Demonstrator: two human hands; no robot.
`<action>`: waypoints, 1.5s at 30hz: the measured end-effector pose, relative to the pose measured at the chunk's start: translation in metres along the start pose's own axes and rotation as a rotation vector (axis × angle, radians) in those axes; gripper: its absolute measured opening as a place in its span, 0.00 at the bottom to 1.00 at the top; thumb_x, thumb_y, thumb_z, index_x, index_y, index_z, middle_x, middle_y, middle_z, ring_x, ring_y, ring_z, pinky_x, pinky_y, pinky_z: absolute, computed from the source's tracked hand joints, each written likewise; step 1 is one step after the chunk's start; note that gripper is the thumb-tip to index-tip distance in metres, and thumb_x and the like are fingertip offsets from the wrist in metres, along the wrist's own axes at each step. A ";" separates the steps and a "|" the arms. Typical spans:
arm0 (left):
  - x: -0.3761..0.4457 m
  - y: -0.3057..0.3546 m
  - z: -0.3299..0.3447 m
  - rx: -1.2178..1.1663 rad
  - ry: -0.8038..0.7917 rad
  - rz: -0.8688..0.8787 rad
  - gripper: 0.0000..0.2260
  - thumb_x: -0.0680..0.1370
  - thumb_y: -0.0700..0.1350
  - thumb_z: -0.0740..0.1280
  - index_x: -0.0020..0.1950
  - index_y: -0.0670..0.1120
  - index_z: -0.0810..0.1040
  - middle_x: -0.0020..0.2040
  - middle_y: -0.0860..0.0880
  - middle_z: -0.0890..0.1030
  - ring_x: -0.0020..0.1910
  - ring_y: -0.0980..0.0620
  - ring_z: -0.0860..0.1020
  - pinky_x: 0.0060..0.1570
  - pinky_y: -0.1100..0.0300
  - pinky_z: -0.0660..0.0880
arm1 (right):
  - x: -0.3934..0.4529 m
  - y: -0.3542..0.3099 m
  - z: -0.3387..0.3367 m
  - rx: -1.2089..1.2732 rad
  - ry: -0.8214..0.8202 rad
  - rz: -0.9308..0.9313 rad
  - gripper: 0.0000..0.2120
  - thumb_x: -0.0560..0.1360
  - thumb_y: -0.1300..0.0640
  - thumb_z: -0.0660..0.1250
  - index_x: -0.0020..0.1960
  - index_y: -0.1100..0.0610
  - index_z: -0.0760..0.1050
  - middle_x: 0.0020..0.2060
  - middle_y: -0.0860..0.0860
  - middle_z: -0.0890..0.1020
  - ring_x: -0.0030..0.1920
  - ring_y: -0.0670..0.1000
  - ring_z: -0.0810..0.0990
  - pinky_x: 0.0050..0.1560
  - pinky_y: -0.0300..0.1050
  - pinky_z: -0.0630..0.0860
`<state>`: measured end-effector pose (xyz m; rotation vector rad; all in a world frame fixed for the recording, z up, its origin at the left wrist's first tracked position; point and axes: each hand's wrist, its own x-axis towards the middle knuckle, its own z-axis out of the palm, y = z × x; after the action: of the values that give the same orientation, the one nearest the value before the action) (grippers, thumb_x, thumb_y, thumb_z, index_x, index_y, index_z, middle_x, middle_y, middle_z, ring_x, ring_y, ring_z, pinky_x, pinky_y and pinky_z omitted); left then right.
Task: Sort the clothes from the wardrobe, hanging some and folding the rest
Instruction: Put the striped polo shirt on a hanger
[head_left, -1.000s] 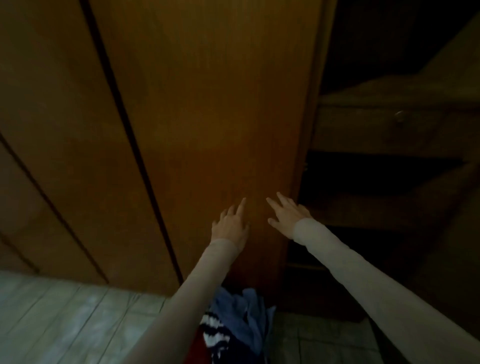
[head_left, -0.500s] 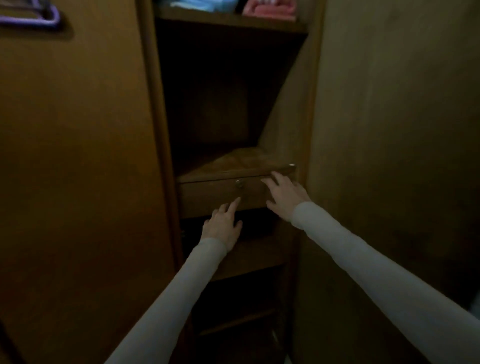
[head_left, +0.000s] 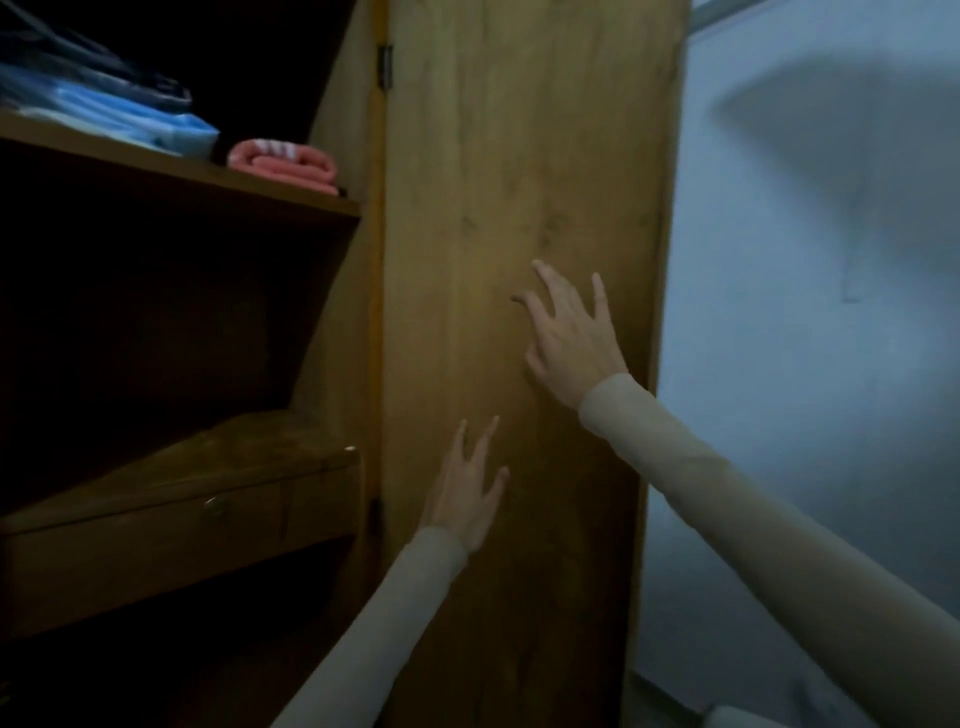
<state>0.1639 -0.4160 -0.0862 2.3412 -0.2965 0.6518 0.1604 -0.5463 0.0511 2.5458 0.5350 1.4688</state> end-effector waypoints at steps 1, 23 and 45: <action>0.004 0.012 0.008 -0.024 -0.001 0.031 0.27 0.81 0.53 0.56 0.76 0.62 0.44 0.77 0.52 0.39 0.76 0.48 0.48 0.73 0.47 0.55 | 0.001 0.013 -0.004 -0.029 0.036 0.027 0.26 0.76 0.53 0.62 0.72 0.54 0.61 0.76 0.57 0.51 0.76 0.54 0.52 0.72 0.63 0.45; 0.014 0.079 0.041 -0.128 -0.107 0.172 0.33 0.79 0.60 0.56 0.70 0.64 0.32 0.75 0.54 0.30 0.75 0.49 0.36 0.73 0.46 0.45 | -0.010 0.059 -0.029 0.655 0.087 0.472 0.34 0.80 0.60 0.56 0.76 0.57 0.39 0.71 0.57 0.62 0.64 0.58 0.69 0.63 0.48 0.66; -0.083 0.004 -0.137 -0.090 0.123 0.044 0.21 0.81 0.57 0.49 0.75 0.59 0.56 0.73 0.53 0.64 0.70 0.57 0.62 0.64 0.65 0.57 | 0.014 -0.115 -0.102 0.618 0.353 0.217 0.25 0.82 0.55 0.51 0.76 0.61 0.50 0.45 0.56 0.80 0.34 0.46 0.68 0.32 0.35 0.60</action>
<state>0.0408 -0.3245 -0.0389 2.2042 -0.3153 0.7845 0.0525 -0.4393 0.0791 2.8638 0.9088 2.1305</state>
